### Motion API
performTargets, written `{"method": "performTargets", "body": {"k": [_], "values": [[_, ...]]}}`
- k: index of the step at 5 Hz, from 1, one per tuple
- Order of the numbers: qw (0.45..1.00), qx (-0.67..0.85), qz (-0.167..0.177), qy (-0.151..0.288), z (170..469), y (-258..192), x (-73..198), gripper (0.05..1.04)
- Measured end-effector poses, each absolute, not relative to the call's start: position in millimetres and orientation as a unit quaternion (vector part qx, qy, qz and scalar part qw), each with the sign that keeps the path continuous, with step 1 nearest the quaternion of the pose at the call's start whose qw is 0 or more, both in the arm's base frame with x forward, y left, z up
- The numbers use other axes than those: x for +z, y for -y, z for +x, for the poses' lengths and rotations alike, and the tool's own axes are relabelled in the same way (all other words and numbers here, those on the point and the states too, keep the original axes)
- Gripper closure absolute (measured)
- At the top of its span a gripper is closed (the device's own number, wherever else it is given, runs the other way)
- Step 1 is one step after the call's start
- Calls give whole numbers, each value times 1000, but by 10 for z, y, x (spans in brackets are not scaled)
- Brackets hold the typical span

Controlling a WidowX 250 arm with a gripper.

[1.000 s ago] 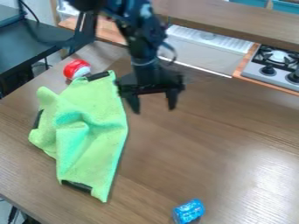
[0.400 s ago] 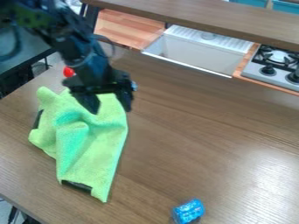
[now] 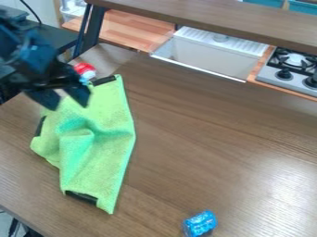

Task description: Unfold the cloth from left to right

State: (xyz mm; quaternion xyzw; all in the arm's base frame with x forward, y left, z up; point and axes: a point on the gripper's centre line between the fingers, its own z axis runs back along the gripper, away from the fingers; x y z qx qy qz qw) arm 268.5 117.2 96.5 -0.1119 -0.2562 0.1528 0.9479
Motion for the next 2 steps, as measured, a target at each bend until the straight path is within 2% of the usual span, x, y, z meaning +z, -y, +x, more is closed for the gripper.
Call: {"method": "performTargets", "body": {"k": [2], "values": [[944,180,-69,267,2486,-1612,862,83]]}}
